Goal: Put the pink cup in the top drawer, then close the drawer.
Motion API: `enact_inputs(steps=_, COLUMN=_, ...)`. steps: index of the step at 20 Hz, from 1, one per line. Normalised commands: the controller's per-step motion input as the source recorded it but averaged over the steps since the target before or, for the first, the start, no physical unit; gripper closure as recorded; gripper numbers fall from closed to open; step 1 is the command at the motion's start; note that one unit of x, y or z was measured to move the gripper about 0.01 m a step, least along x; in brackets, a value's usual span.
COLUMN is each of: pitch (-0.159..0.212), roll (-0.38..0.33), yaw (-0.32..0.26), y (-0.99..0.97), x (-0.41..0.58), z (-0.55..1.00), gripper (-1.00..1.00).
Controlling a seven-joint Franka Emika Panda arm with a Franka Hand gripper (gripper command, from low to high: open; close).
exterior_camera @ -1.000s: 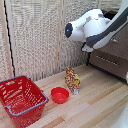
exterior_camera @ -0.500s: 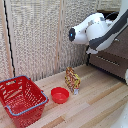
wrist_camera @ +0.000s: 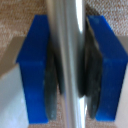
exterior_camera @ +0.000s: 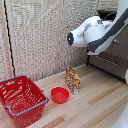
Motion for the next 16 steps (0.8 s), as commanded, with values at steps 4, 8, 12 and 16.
enact_inputs(steps=4, pitch=0.051, roll=-0.183, yaw=0.000, y=-0.54, x=0.053, z=0.35, gripper=1.00)
enact_inputs(steps=8, pitch=0.052, roll=-0.142, yaw=0.000, y=-0.68, x=0.004, z=0.40, gripper=1.00)
enact_inputs(steps=12, pitch=0.069, roll=-0.103, yaw=0.019, y=-0.72, x=0.000, z=0.40, gripper=1.00)
enact_inputs(steps=16, pitch=0.114, roll=-0.084, yaw=0.054, y=-0.66, x=0.000, z=0.31, gripper=1.00)
